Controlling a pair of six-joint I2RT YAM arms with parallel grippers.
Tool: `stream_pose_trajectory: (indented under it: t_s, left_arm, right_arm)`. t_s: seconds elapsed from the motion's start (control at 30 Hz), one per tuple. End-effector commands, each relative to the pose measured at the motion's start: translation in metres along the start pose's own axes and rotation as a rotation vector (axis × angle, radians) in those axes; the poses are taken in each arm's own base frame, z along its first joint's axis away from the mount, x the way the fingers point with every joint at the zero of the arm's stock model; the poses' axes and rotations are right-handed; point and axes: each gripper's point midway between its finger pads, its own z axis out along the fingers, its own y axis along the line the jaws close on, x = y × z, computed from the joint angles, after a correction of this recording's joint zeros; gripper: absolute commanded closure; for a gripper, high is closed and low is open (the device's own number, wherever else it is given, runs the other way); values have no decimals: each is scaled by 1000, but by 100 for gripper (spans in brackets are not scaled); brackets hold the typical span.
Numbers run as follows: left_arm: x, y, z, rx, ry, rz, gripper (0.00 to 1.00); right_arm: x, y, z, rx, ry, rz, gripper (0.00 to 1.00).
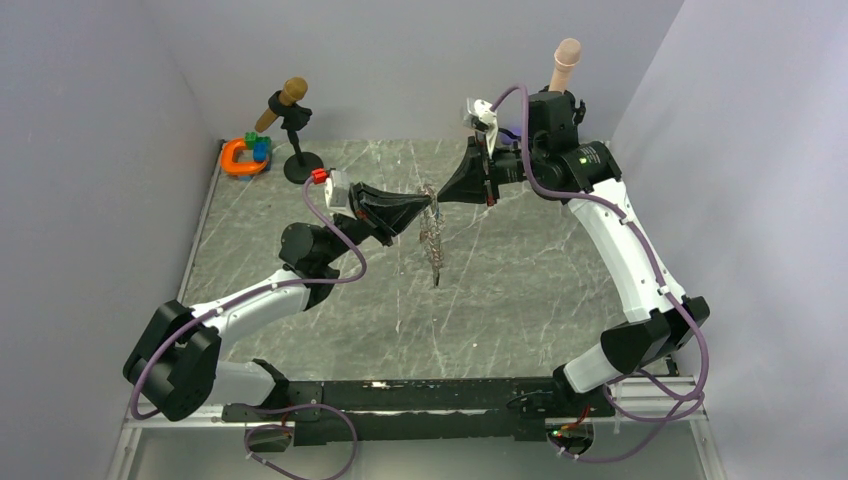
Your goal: Put the keys on the keyring
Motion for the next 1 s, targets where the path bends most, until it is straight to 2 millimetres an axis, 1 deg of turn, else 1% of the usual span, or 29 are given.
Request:
stream_pose_trajectory:
  t_s: [0.0, 0.33, 0.47, 0.67, 0.8, 0.97]
  left_arm:
    - [-46, -17, 8, 52, -139, 63, 100]
    - [-58, -19, 12, 69, -207, 34, 100]
    - [-59, -19, 14, 75, -210, 28, 100]
    - [-56, -19, 14, 93, -188, 32, 100]
    - [-53, -25, 11, 157, -160, 64, 100]
    - [-54, -29, 4, 252, -117, 104, 100]
  right_arm:
    - [-2, 3, -3, 17, 9, -28, 100]
    - [7, 3, -1, 22, 10, -12, 100]
    - [10, 1, -1, 33, 15, -17, 100]
    - [7, 3, -2, 37, 13, -36, 100]
    - [7, 9, 2, -17, -7, 3, 100]
    - [7, 12, 2, -42, -18, 27, 99]
